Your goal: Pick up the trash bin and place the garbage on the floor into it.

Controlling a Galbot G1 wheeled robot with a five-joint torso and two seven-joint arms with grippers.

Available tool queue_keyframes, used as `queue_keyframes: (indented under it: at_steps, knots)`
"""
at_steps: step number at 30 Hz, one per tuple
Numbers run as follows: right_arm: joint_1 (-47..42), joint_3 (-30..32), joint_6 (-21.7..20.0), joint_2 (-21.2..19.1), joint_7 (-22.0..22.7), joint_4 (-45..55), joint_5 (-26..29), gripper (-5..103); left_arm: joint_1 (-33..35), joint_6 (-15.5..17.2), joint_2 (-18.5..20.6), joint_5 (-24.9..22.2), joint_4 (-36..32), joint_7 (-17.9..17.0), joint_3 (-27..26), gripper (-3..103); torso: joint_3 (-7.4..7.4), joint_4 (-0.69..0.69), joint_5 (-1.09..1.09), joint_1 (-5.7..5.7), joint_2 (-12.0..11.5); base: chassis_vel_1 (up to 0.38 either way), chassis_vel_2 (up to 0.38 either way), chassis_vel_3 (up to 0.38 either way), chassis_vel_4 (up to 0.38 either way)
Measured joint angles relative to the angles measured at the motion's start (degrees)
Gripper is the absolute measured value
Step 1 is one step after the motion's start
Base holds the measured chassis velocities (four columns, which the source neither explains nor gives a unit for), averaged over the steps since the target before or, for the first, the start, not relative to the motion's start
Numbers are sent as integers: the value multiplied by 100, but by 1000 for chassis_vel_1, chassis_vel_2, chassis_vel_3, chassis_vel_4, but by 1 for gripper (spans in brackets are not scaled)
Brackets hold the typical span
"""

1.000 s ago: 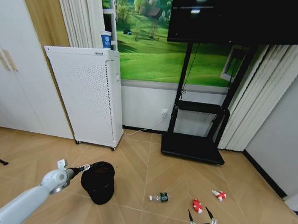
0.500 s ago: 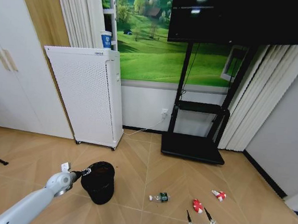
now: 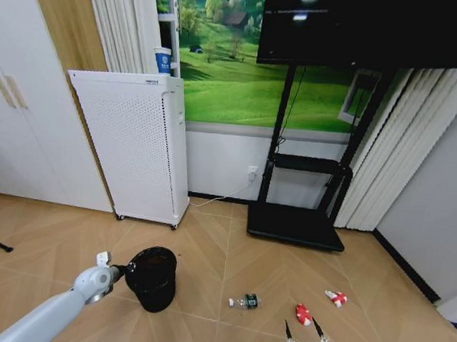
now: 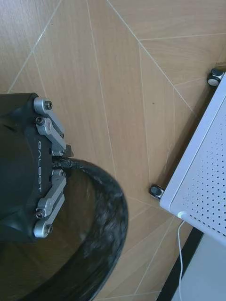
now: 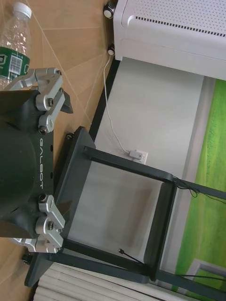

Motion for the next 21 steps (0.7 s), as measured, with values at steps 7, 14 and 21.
queue_keyframes:
  at_steps: [7, 14, 21]
  knots:
    - [23, 81, 0, -259, 63, 237, 189, 100, 450, -74, 68, 58, -413, -112, -457, 7, 0, 2, 1, 0, 0, 0, 0, 0, 0]
    - [182, 134, -11, -486, 132, 449, 365, 100, 905, -18, 484, -223, -1332, -364, -1091, 7, 0, 3, 0, 0, 0, 0, 0, 0, 0]
    - [325, 151, -226, -451, 355, 568, 341, 100, 1142, 47, 1283, -489, -2246, -692, -1344, 7, 0, 2, 2, 0, 0, 0, 0, 0, 0]
